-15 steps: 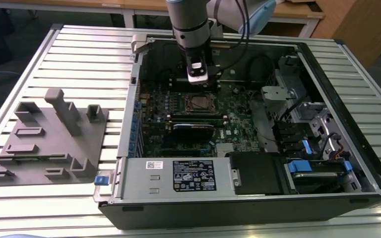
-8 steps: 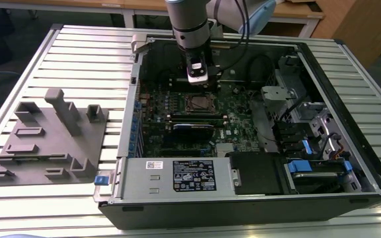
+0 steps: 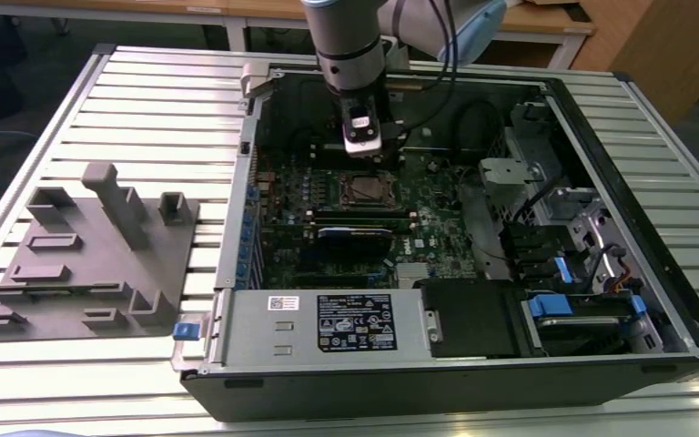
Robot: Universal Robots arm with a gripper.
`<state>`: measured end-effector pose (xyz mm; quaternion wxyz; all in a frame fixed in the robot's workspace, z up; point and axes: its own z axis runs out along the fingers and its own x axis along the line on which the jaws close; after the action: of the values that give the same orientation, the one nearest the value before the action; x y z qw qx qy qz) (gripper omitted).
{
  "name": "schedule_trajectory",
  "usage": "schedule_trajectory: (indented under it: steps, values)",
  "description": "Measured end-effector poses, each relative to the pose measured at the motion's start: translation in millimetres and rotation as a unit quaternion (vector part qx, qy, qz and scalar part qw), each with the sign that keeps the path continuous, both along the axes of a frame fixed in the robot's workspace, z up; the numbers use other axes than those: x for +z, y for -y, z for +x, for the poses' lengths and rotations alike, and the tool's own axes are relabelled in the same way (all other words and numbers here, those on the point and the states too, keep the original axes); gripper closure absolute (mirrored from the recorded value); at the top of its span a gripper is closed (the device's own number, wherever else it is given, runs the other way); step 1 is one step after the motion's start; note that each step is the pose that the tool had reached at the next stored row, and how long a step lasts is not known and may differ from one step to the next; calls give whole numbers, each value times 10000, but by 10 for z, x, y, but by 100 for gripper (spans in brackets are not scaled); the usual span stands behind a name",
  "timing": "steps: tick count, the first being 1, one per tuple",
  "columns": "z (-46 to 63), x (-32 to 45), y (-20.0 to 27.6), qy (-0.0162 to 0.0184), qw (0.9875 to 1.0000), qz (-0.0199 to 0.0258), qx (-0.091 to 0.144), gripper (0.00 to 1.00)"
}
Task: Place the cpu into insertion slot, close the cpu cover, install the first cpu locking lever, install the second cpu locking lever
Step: 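Install the first cpu locking lever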
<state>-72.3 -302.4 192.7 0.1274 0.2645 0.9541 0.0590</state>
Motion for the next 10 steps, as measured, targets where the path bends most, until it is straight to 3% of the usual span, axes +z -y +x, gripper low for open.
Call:
schedule_trajectory:
  steps: [4, 10]
  values:
    - [1, -25, 0, 19, 10000, 2, -4, 89]
    - [0, -29, 0, 21, 10000, 5, -4, 89]
